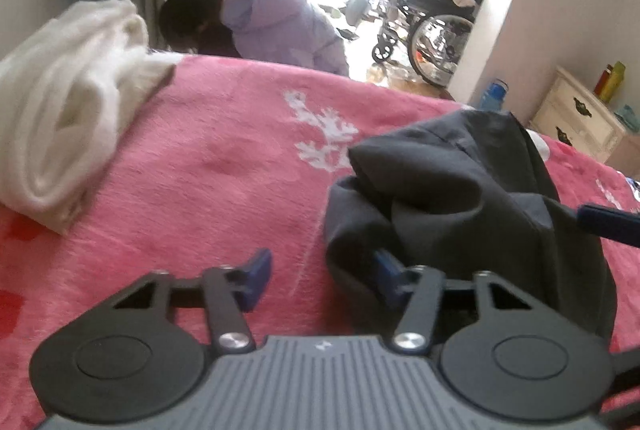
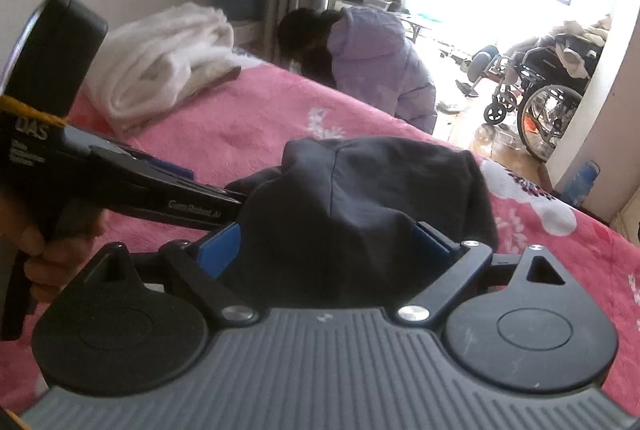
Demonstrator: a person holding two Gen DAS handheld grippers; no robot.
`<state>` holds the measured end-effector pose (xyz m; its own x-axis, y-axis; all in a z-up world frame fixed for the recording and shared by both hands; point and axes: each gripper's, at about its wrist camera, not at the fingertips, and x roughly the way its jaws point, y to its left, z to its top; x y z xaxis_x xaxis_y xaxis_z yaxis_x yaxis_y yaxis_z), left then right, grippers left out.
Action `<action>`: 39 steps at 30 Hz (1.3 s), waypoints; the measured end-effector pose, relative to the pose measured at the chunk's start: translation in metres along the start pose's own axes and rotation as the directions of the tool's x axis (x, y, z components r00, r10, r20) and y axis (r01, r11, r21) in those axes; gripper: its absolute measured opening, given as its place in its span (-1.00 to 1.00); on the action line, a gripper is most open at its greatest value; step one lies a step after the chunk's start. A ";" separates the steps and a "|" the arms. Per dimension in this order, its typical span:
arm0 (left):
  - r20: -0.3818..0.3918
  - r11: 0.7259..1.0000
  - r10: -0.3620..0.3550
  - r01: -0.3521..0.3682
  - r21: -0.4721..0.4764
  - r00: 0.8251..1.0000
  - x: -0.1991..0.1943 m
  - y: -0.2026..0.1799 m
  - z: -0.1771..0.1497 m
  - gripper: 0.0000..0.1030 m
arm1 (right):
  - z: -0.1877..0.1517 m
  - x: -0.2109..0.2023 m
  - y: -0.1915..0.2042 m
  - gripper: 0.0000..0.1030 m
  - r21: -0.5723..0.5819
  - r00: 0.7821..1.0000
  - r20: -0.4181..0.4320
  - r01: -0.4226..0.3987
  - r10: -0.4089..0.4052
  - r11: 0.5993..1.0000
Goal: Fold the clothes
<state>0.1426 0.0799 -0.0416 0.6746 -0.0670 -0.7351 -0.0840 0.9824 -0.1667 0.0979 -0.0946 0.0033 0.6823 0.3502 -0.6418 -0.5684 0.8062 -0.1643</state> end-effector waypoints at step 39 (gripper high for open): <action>-0.081 0.992 -0.062 0.071 0.108 0.995 -0.026 -0.038 -0.022 -0.95 | -0.140 -0.114 -0.133 -0.90 0.531 0.954 -0.272 0.256 -0.123 0.808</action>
